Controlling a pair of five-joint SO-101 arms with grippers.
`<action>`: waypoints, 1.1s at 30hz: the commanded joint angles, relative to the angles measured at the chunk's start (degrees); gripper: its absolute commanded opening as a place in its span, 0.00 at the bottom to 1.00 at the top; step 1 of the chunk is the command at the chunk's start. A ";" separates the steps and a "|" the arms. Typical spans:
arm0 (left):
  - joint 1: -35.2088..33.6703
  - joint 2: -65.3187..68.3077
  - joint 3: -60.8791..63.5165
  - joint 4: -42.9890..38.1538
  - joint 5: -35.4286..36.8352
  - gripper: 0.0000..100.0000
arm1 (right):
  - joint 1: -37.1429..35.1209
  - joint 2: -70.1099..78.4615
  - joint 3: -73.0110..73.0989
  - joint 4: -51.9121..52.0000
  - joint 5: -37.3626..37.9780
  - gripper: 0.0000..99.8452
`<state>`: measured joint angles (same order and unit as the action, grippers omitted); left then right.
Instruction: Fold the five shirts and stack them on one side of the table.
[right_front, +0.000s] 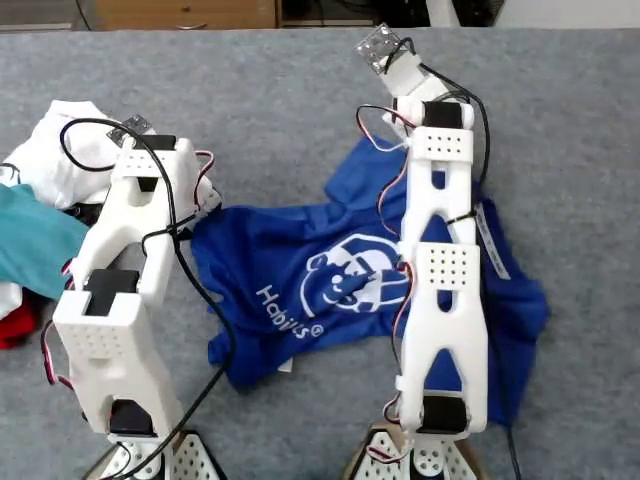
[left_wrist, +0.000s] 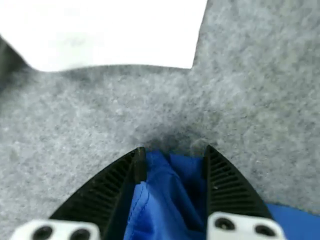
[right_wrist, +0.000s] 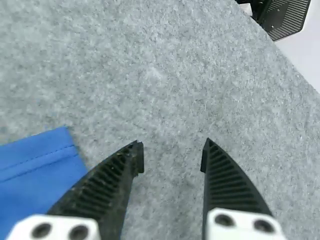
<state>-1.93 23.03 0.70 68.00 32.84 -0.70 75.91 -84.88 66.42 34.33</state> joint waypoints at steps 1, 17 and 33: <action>0.62 -0.48 3.25 -4.57 0.00 0.20 | -2.42 -1.19 -4.44 4.40 -0.18 0.21; 0.70 -1.01 5.36 -7.21 -4.22 0.20 | -6.11 -1.01 -1.45 10.90 8.09 0.21; 2.02 -1.01 5.27 -7.21 -4.31 0.20 | -6.73 -0.66 11.91 2.73 18.11 0.20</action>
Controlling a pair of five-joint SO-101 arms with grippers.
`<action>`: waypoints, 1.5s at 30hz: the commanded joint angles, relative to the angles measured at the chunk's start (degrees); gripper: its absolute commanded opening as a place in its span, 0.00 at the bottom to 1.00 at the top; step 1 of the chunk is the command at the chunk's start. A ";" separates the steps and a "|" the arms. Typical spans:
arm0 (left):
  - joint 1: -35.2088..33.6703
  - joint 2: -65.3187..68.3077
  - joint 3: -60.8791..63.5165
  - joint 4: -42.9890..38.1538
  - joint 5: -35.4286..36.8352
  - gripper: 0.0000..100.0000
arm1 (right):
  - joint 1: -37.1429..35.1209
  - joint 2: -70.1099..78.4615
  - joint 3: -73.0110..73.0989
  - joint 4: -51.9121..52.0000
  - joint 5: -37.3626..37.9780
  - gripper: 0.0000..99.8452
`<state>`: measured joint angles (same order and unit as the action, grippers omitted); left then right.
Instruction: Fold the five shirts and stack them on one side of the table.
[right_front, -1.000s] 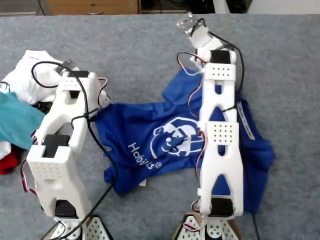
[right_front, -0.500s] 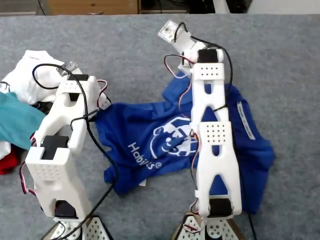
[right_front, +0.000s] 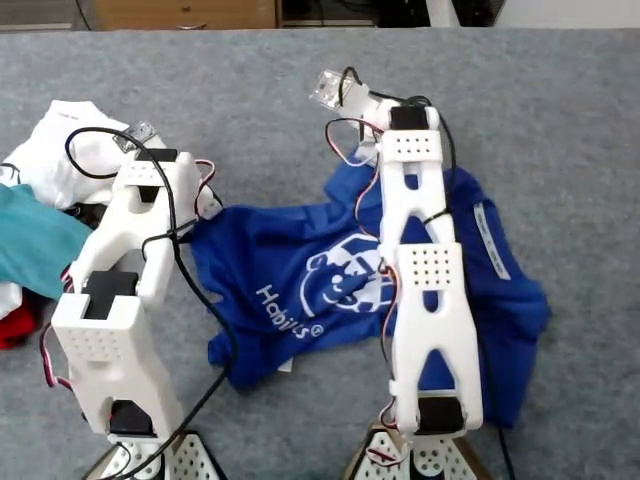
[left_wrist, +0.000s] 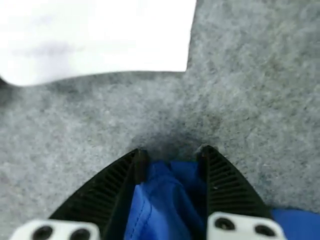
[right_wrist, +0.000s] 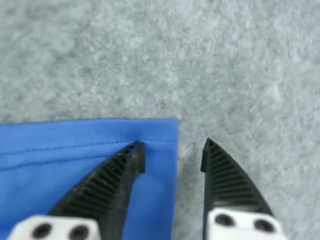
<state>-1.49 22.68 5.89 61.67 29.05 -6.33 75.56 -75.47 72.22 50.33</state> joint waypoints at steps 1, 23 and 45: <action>1.58 -0.66 0.09 -0.88 -0.53 0.20 | -1.10 -0.31 3.65 -4.57 2.81 0.20; 1.23 -0.57 -0.44 -0.97 -0.53 0.20 | 0.66 -0.66 -1.36 -1.49 3.60 0.00; -1.41 -11.74 -9.23 14.15 -3.78 0.20 | 10.24 -28.00 -19.03 30.24 -6.95 0.00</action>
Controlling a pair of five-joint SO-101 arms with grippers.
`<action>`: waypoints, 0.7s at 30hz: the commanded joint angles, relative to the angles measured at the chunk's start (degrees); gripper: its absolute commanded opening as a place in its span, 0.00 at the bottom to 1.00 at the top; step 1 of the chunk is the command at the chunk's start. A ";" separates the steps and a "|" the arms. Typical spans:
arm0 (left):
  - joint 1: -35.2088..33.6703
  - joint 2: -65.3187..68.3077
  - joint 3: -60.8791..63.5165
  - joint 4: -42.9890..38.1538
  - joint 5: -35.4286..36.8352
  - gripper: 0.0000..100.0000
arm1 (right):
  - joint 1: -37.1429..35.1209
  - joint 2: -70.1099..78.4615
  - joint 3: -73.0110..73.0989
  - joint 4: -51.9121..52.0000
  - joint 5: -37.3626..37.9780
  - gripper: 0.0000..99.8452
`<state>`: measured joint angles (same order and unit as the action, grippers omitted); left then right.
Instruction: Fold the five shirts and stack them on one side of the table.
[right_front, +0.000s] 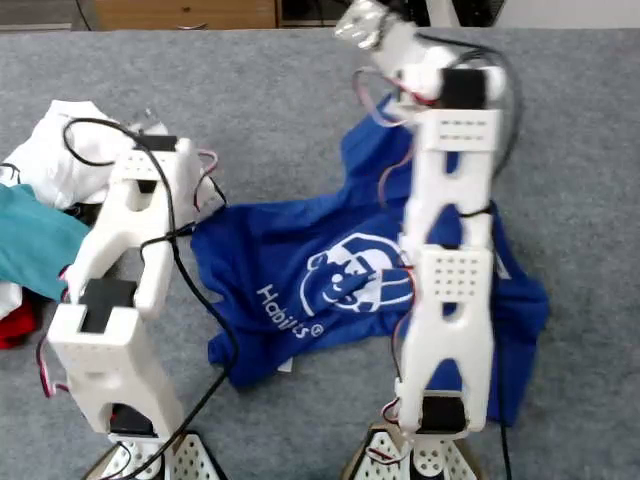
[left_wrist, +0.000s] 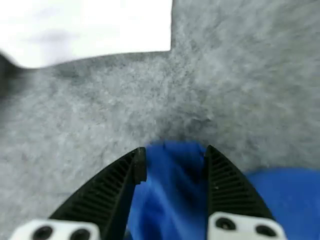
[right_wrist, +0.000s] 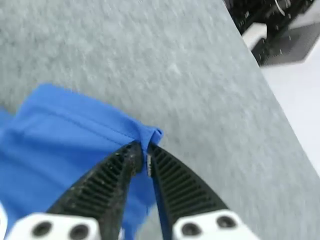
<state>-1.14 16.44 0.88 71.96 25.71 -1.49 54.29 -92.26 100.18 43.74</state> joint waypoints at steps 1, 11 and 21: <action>-2.29 -6.37 -4.84 5.01 -0.44 0.20 | 8.13 -7.60 -2.24 2.20 -0.18 0.00; -3.78 -5.76 -6.95 3.43 1.85 0.20 | 28.00 -11.30 13.41 2.02 5.01 0.00; 10.90 2.24 -7.91 -6.33 13.71 0.20 | 28.88 -2.77 22.37 1.05 7.65 0.00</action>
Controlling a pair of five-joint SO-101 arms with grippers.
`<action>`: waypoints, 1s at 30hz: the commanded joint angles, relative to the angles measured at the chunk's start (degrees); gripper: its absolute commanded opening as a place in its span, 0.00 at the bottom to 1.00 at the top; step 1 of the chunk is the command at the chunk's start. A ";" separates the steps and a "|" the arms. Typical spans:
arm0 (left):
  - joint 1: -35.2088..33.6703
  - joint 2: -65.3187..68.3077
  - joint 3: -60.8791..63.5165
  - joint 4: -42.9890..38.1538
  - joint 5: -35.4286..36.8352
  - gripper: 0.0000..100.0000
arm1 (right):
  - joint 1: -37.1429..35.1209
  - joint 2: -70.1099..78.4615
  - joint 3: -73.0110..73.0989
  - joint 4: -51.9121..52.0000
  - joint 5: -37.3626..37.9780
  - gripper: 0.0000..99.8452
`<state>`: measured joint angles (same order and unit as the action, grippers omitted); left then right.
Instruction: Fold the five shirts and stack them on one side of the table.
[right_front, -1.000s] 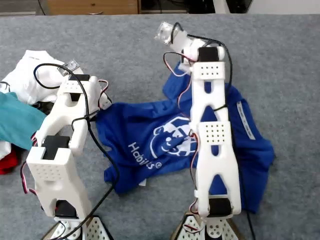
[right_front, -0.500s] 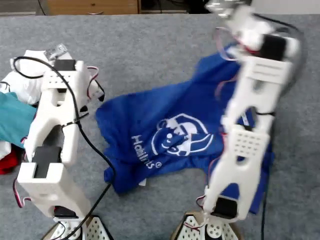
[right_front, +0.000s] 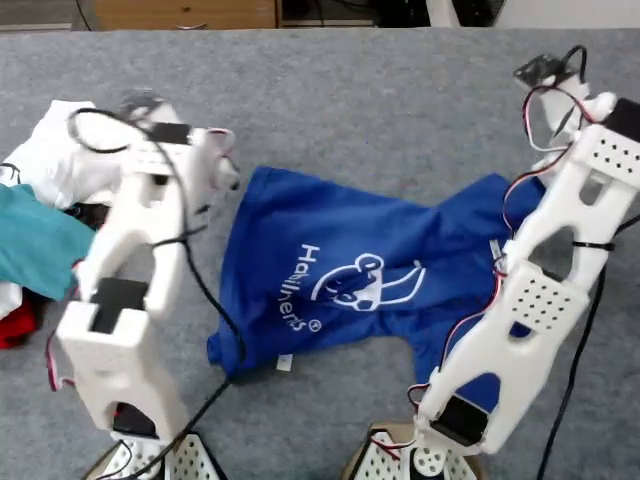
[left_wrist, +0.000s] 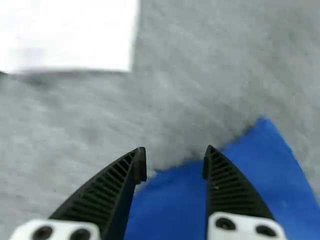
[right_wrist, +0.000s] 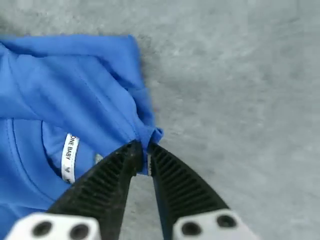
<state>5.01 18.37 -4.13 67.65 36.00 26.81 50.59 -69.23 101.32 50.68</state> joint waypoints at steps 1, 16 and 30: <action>5.89 1.36 -2.46 -3.69 4.84 0.20 | 0.57 1.98 -1.45 -0.09 0.70 0.00; 11.08 13.76 -7.30 13.10 -0.53 0.02 | -0.13 17.45 -21.49 0.26 0.79 0.00; 6.59 14.20 -29.01 25.23 -1.85 0.23 | -2.33 21.58 -26.33 0.09 2.73 0.00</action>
<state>13.89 32.97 -25.93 90.86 33.63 26.11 72.48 -92.97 101.32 52.62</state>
